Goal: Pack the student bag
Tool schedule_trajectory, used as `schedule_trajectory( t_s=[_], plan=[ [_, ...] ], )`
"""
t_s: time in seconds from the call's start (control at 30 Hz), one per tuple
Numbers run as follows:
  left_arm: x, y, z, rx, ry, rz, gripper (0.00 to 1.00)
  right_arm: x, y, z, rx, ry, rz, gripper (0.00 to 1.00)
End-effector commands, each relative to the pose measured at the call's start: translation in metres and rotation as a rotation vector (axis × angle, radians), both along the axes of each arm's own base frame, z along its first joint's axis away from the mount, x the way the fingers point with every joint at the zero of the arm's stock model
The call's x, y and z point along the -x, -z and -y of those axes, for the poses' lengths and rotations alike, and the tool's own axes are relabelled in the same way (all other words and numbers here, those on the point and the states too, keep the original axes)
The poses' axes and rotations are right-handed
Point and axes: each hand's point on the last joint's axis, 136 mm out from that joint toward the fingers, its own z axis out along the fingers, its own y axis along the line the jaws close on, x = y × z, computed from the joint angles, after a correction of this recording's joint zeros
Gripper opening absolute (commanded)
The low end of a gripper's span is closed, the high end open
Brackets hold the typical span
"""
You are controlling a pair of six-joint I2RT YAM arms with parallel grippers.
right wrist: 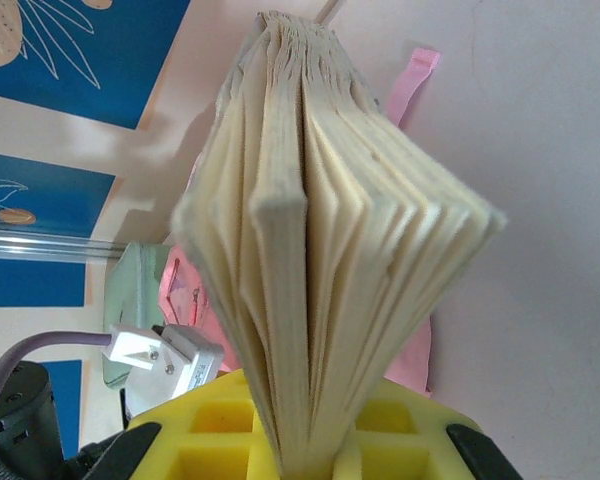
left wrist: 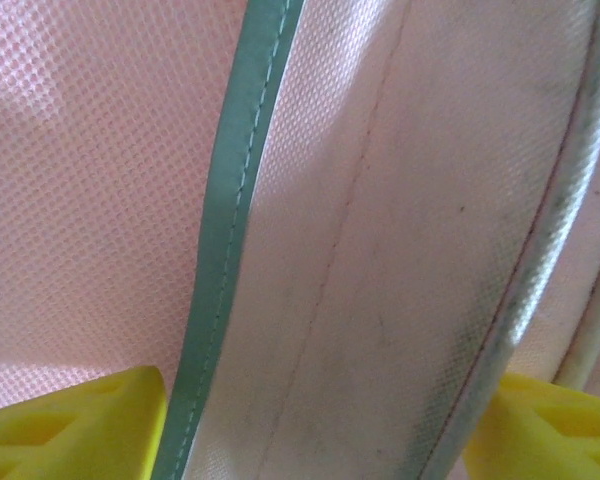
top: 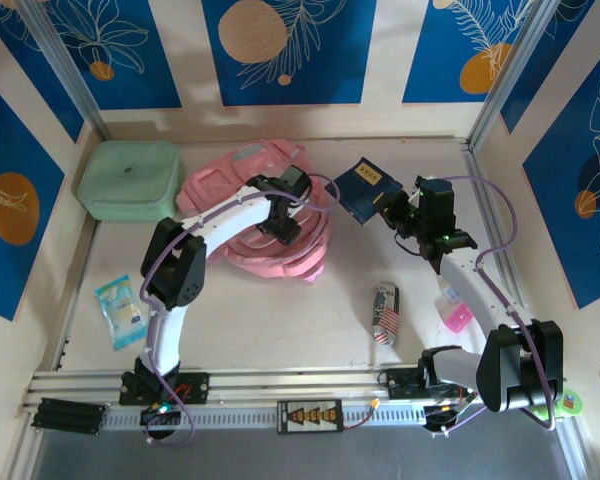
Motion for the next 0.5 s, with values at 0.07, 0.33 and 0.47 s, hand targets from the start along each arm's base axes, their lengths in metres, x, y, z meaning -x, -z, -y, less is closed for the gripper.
schedule_trajectory(
  t_s=[0.07, 0.33, 0.47],
  plan=[
    [-0.005, -0.005, -0.005, -0.066, -0.002, 0.023, 0.58, 0.000, -0.004, 0.002, -0.019, 0.003, 0.011, 0.00],
    [-0.011, -0.039, -0.002, -0.004, -0.021, 0.105, 0.25, 0.004, -0.008, 0.012, 0.016, 0.029, 0.024, 0.00],
    [-0.015, -0.060, 0.002, 0.044, -0.030, 0.158, 0.15, 0.005, -0.008, 0.022, 0.027, 0.057, 0.022, 0.00]
  ],
)
